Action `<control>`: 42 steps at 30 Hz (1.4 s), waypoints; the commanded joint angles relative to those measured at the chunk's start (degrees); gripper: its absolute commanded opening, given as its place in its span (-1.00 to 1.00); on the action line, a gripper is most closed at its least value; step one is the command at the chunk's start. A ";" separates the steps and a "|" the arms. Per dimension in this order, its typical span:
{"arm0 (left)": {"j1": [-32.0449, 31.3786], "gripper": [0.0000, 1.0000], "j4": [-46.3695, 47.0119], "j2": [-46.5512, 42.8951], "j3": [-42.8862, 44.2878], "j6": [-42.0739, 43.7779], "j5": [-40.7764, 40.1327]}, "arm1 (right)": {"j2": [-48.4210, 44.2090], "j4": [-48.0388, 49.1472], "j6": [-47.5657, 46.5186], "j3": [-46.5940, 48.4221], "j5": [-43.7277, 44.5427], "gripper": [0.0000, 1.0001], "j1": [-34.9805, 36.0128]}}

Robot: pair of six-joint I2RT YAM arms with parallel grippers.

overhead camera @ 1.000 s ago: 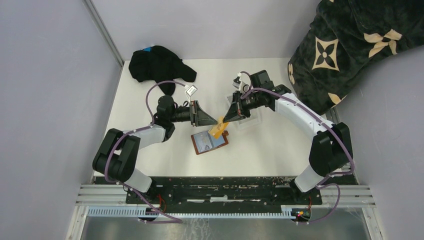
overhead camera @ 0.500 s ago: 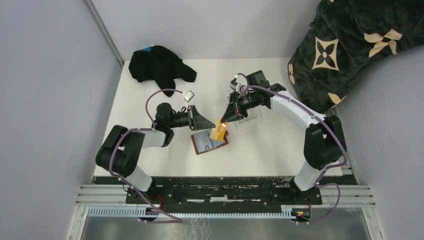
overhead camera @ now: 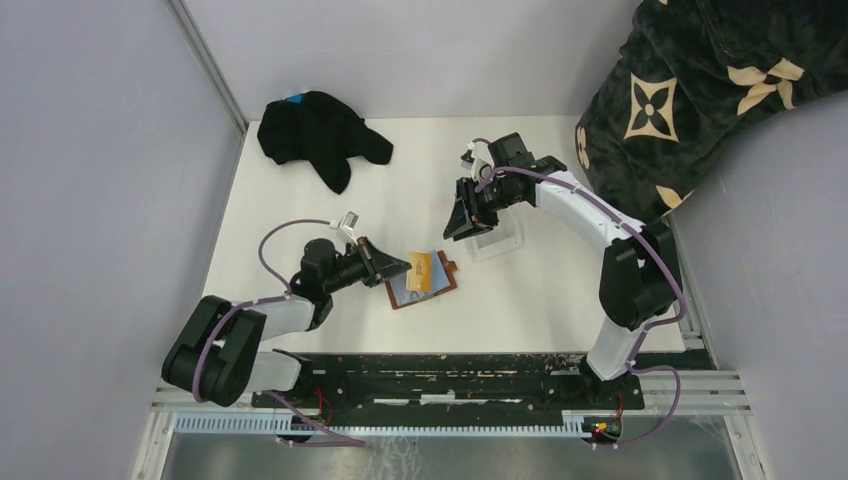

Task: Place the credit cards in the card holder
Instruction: Pick up the credit card from the storage box, then insert the credit card into the card holder.

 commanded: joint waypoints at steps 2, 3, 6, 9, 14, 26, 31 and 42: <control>-2.28 -0.94 -5.86 -7.21 -4.25 2.16 -16.44 | 1.01 -0.34 -3.89 1.53 11.40 -0.17 1.93; -2.84 -0.94 -6.55 -7.94 -4.90 1.96 -18.23 | 1.07 -0.13 -4.36 1.36 13.55 -0.18 2.59; -4.23 -0.94 -7.22 -9.63 -7.18 0.54 -23.48 | 1.97 1.15 -4.77 0.60 17.55 -0.30 4.44; -5.70 -0.94 -7.32 -9.73 -8.08 -0.13 -26.19 | 3.55 1.96 -4.77 0.77 19.77 -0.58 6.96; -7.64 -0.94 -6.11 -8.18 -7.97 -0.80 -29.25 | 6.89 1.25 -5.53 1.91 23.45 -0.89 10.98; -9.76 -0.94 0.94 -1.19 -7.42 -3.21 -32.94 | 11.54 -1.00 -6.80 1.79 29.77 -0.98 12.17; -10.34 -0.94 2.89 0.41 -6.91 -4.02 -34.42 | 13.01 -1.37 -6.98 1.49 31.33 -0.98 12.15; -12.03 -0.94 4.98 4.60 -4.39 -4.74 -36.43 | 15.08 -2.26 -8.07 1.23 33.65 -0.98 12.18</control>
